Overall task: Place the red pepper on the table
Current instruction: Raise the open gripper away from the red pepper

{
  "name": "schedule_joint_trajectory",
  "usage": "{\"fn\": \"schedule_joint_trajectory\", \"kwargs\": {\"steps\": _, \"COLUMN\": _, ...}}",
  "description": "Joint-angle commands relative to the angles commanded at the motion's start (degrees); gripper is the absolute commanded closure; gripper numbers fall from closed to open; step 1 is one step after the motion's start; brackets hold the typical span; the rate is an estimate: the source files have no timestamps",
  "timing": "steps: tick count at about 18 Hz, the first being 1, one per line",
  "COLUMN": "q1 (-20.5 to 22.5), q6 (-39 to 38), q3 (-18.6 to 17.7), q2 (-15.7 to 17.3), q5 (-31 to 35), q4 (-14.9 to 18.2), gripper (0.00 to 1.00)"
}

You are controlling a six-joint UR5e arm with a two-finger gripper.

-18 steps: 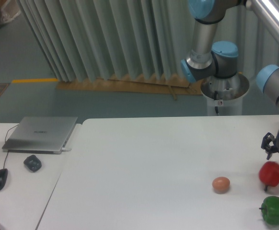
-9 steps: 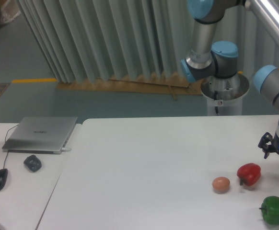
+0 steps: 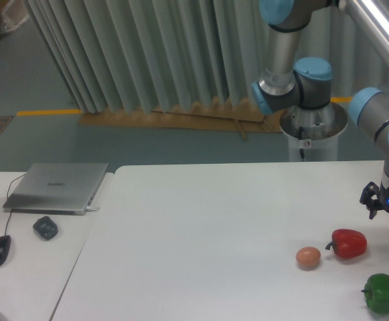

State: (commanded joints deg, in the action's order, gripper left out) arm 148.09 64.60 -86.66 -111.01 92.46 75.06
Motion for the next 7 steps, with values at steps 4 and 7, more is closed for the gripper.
{"fn": "schedule_joint_trajectory", "kwargs": {"steps": 4, "q1": 0.1, "q6": 0.2, "q3": -1.2, "q2": 1.8, "q5": -0.3, "q4": 0.4, "gripper": 0.00}}
{"fn": "schedule_joint_trajectory", "kwargs": {"steps": 7, "q1": -0.3, "q6": 0.2, "q3": -1.9, "q2": 1.9, "q5": 0.0, "q4": 0.4, "gripper": 0.00}}
